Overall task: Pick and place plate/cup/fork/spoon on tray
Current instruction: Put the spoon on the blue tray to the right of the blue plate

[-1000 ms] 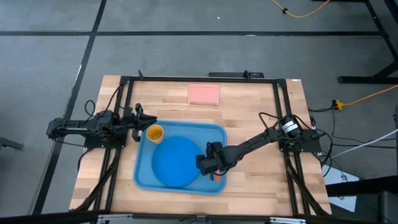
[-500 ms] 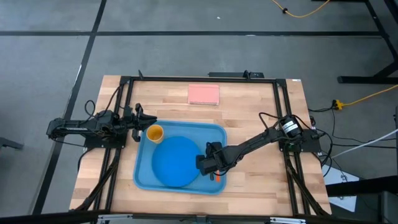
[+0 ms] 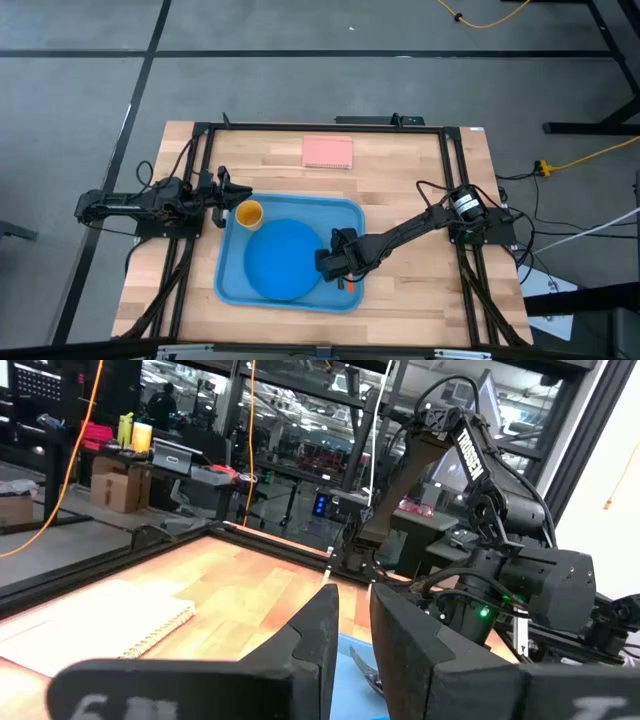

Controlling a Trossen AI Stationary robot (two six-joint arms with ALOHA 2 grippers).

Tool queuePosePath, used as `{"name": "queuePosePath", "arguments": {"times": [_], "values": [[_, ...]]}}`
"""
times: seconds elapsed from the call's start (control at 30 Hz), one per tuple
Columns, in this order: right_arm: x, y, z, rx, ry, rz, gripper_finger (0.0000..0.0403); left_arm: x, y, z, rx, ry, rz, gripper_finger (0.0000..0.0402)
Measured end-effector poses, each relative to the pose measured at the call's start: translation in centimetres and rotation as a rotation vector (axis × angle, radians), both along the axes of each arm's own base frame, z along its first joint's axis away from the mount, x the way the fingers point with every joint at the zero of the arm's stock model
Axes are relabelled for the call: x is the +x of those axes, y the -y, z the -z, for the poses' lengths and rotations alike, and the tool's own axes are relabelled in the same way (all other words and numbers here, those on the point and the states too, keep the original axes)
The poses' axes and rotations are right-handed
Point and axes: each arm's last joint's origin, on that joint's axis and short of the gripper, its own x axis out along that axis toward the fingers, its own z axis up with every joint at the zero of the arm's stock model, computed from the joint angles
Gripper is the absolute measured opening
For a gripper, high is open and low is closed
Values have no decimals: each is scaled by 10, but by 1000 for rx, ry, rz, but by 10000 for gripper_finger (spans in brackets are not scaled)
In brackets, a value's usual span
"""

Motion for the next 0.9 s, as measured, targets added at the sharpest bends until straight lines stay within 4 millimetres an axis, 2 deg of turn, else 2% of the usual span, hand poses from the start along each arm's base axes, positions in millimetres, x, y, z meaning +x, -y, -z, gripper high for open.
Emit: {"name": "queuePosePath", "arguments": {"times": [0.9], "values": [[-1,0,0,-1,-7,0,26,0,0,0,0,0,0,55]]}}
